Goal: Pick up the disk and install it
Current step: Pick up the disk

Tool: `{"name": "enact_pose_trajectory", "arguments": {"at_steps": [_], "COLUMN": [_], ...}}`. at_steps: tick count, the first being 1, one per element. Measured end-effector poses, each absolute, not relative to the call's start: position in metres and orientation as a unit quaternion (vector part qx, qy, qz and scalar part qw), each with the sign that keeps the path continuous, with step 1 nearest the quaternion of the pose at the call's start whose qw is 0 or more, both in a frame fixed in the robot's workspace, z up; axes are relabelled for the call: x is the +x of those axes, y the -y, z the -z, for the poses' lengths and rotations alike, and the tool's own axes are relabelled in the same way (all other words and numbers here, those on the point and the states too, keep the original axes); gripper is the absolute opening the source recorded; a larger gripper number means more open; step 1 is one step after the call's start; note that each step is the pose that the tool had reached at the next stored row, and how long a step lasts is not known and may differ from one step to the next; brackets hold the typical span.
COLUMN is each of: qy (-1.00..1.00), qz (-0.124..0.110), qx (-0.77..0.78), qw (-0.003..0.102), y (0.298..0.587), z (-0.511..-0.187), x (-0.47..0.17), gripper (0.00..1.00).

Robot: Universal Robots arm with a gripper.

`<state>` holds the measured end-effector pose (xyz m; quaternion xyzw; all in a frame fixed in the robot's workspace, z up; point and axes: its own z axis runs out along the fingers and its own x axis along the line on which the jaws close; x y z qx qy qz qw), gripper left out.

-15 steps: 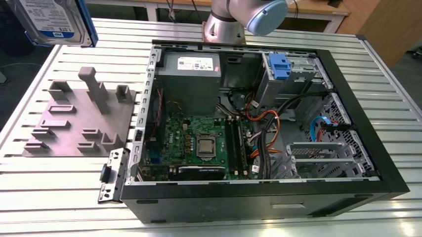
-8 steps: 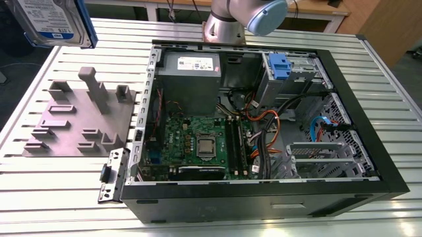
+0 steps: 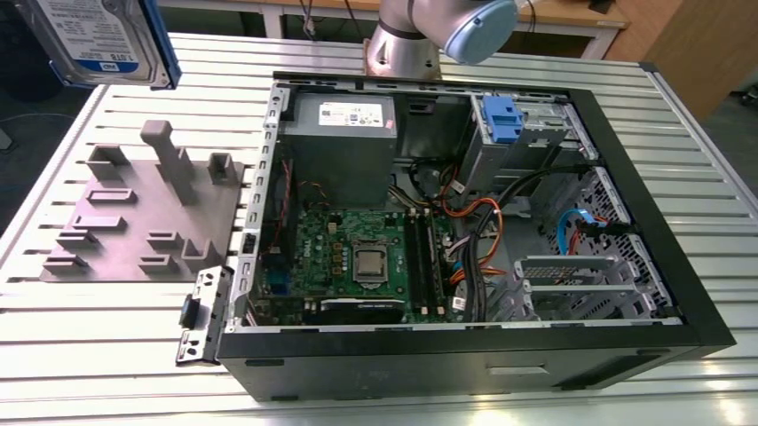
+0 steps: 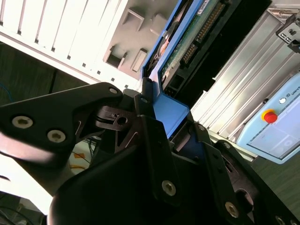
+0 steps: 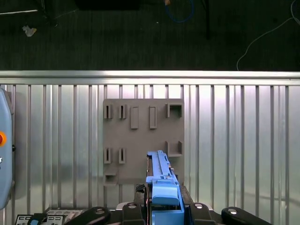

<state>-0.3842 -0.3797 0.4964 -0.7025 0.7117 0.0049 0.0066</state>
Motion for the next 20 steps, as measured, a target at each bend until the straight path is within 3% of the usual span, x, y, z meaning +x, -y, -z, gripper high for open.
{"name": "enact_pose_trajectory", "arguments": {"at_steps": [20], "qy": [-0.712], "qz": [-0.005], "qx": [-0.703], "qw": [0.007], "y": [0.3797], "z": [-0.4963], "x": [-0.3780], "gripper": [0.37]}}
